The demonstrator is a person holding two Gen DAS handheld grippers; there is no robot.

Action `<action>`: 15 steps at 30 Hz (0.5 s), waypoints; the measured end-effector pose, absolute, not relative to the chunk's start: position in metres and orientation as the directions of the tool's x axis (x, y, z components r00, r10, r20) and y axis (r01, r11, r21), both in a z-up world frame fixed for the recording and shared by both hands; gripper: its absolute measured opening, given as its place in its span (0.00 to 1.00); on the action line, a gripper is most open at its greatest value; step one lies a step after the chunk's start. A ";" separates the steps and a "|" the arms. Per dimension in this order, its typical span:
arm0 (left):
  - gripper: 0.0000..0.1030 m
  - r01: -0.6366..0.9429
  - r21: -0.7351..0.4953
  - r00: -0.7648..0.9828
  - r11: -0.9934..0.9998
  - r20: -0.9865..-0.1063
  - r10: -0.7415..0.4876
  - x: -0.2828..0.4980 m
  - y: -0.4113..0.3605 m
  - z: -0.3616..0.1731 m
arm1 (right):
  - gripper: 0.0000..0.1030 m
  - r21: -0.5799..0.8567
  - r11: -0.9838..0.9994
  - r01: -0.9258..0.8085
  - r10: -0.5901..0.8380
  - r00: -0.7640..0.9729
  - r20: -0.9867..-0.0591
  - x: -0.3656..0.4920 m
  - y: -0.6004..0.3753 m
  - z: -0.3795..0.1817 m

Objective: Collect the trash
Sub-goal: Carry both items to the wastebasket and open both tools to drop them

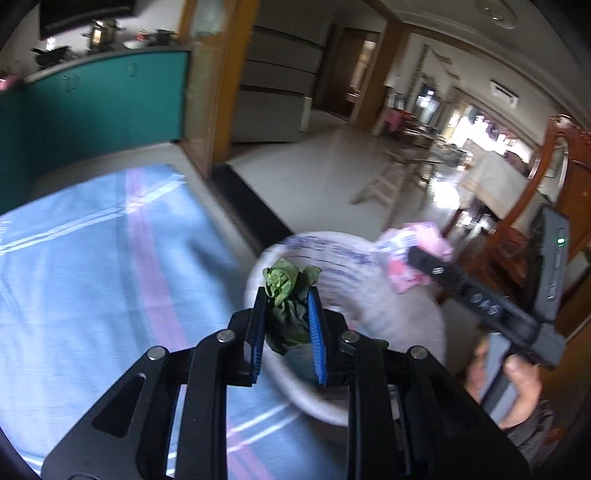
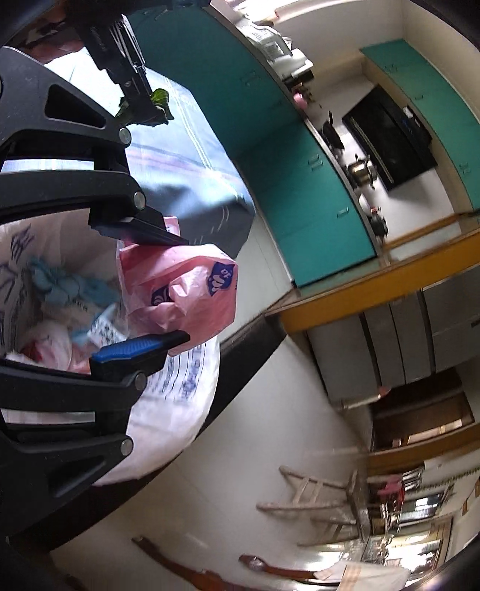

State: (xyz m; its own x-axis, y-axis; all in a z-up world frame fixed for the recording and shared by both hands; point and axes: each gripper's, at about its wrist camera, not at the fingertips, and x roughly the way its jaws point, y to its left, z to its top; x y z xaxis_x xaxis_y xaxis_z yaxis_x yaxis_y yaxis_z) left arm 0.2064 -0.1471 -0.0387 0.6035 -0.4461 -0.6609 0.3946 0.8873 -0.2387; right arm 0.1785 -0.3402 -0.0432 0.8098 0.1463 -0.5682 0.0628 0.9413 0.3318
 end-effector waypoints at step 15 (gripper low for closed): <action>0.81 0.370 -0.106 0.678 0.923 -0.648 -0.347 0.200 -0.166 -0.048 | 0.57 0.384 0.917 0.104 0.151 0.802 -0.578 0.163 -0.371 -0.051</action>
